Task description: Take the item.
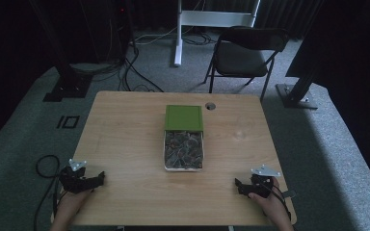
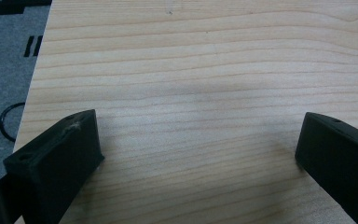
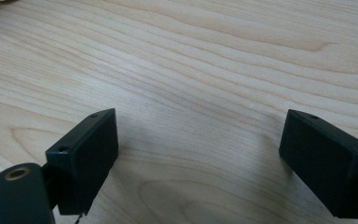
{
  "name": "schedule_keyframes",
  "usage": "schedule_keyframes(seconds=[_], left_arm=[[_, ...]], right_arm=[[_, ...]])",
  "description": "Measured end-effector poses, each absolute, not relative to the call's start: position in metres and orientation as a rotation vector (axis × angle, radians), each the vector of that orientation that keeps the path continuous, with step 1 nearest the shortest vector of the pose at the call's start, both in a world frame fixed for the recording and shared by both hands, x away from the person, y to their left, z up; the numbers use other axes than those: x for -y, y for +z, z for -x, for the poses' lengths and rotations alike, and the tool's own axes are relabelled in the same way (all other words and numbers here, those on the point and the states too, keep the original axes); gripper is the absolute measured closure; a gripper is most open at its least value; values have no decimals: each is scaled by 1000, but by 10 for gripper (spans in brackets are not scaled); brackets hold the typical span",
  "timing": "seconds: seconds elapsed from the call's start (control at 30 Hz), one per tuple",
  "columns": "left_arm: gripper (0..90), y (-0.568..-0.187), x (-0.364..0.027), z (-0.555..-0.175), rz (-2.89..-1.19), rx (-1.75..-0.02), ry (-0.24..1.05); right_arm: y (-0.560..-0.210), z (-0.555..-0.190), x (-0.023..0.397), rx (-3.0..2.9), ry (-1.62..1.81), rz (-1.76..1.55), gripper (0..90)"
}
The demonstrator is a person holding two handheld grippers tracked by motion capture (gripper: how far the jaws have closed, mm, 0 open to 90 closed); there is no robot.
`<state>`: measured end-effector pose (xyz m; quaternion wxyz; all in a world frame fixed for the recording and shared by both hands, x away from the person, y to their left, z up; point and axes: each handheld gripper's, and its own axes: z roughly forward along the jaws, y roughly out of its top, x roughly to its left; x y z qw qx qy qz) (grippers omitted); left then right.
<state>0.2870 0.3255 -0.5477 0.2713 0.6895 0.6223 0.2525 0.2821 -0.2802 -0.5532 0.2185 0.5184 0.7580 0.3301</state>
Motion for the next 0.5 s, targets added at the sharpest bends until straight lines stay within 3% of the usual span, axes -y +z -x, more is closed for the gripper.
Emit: schedule_keyframes(seconds=[0.5], left_arm=[[5, -548, -327, -287, -1851, -1687, 683]], right_arm=[[-553, -281, 280, -2095, 912, -1438, 118]])
